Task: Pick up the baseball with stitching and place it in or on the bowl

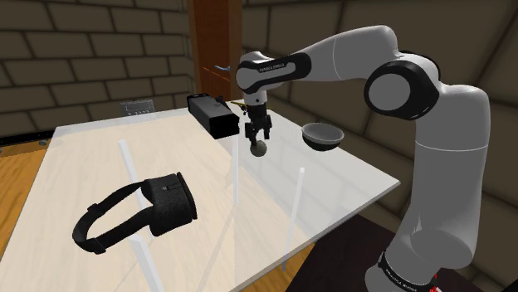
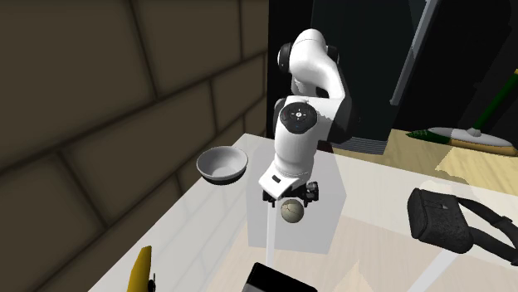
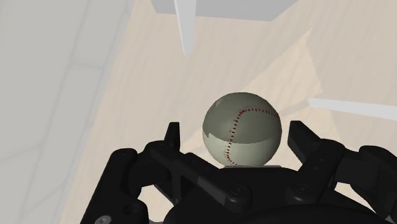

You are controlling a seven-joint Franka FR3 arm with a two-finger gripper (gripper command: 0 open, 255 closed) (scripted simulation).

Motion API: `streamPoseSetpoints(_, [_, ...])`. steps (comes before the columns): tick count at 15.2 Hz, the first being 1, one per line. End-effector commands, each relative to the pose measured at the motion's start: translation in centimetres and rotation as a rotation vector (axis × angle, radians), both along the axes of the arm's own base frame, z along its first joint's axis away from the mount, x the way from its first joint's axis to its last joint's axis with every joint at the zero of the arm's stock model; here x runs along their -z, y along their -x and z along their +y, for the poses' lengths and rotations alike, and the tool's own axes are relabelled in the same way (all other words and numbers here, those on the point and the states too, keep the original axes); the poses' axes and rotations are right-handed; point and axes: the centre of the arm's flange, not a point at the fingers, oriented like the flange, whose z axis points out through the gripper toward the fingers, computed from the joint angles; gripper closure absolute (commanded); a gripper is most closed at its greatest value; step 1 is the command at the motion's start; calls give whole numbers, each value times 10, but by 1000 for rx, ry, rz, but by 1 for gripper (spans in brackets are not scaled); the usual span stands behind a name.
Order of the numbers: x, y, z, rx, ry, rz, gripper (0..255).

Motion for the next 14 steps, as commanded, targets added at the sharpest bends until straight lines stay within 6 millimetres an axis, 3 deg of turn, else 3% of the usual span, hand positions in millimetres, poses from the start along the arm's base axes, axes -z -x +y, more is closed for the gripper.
streamPoseSetpoints(1, [12, 3, 0, 0, 0, 0, 0])
streamPoseSetpoints(9, [15, 3, 0, 0, 0, 0, 0])
streamPoseSetpoints(10, [15, 4, 0, 0, 0, 0, 255])
streamPoseSetpoints(14, [15, 4, 0, 0, 0, 0, 255])
